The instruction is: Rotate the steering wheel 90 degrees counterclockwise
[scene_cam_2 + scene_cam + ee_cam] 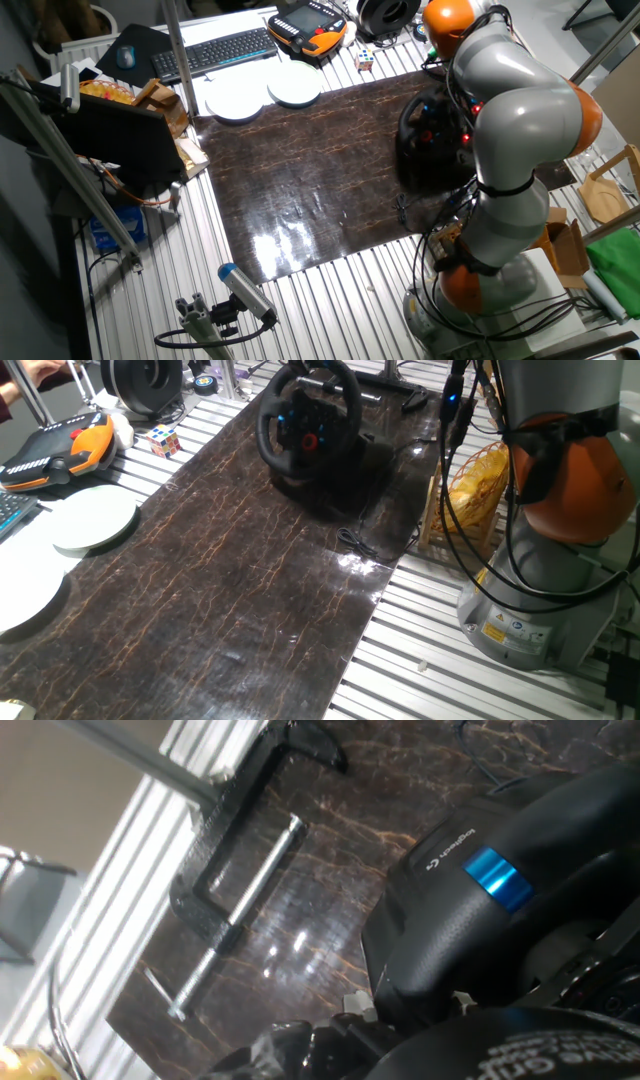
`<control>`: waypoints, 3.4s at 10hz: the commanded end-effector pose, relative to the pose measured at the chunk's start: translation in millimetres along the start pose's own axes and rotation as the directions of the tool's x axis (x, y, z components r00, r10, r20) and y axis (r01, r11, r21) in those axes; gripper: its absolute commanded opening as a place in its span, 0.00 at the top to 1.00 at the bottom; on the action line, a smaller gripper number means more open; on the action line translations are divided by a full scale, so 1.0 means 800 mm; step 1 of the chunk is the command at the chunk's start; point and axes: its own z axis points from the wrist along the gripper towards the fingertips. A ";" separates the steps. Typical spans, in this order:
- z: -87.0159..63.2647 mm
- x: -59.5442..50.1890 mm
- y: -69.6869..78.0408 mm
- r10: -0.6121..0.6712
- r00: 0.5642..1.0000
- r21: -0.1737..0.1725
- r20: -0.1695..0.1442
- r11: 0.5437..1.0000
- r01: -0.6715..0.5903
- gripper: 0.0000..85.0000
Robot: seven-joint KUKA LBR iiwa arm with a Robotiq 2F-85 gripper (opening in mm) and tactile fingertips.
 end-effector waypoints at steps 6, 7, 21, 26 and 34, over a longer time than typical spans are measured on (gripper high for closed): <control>-0.002 0.014 0.000 -0.057 0.998 0.028 -0.010 0.998 0.057 0.99; -0.001 0.015 0.001 -0.076 0.997 0.024 -0.017 0.997 0.077 0.99; 0.014 0.047 -0.001 -0.247 0.964 0.031 -0.098 0.968 0.251 0.99; 0.015 0.060 -0.002 -0.351 0.922 0.036 -0.163 0.932 0.361 0.99; 0.034 0.078 -0.010 -0.458 0.862 -0.002 -0.215 0.883 0.469 0.99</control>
